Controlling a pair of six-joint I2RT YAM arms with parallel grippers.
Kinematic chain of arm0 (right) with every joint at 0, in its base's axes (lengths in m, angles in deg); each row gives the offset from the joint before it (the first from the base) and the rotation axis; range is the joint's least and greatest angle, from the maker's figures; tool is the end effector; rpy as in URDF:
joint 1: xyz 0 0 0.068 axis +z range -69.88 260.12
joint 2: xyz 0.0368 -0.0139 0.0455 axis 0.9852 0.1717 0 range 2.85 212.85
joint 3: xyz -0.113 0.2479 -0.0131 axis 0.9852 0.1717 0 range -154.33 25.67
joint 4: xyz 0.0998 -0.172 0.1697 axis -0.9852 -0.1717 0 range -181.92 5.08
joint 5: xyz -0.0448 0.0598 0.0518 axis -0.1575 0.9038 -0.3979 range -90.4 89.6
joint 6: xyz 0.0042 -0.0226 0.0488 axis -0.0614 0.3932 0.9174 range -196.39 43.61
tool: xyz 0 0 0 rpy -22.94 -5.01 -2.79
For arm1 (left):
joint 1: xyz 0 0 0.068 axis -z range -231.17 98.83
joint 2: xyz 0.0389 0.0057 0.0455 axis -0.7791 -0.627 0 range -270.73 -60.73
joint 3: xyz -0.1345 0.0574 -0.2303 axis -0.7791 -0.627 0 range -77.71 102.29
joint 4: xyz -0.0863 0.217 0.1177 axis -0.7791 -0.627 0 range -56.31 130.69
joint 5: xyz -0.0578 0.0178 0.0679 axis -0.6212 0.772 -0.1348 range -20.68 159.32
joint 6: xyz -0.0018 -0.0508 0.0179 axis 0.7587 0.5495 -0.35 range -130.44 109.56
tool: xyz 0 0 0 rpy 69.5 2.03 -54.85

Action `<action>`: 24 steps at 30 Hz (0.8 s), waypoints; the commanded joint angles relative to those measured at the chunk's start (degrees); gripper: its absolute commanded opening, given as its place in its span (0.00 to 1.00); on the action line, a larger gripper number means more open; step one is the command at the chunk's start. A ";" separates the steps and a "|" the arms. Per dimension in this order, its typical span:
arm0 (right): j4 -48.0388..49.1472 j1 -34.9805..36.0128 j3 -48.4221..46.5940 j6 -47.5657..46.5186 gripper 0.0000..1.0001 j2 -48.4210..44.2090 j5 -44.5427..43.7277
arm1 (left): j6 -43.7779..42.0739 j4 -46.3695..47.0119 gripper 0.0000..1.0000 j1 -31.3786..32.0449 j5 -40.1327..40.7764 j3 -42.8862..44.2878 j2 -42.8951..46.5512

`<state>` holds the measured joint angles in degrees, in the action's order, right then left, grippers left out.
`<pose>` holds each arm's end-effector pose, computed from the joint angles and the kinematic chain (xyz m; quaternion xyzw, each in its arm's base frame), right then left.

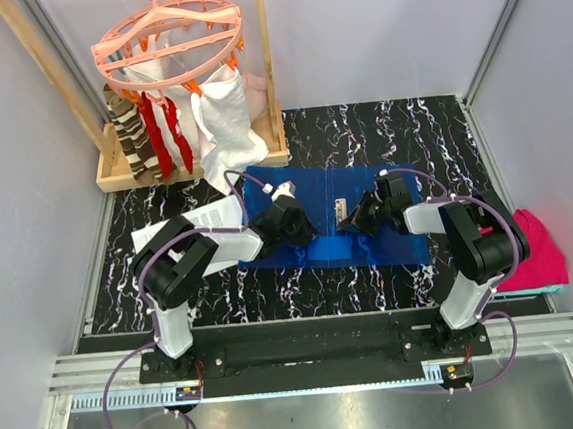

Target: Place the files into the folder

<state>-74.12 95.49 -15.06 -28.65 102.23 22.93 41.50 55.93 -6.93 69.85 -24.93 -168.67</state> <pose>0.2984 0.0967 0.1168 0.1848 0.8979 0.3451 0.2014 0.2685 -0.2610 0.1275 -0.0628 0.9038 -0.3121 0.2858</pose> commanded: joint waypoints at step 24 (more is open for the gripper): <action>10.28 -0.79 0.83 4.20 0.00 2.67 13.14 | -5.36 0.14 0.35 1.10 -8.01 1.11 -0.87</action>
<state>-70.64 94.51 -15.37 -28.43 103.80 31.28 38.48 58.16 -5.00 60.45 -20.93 -172.16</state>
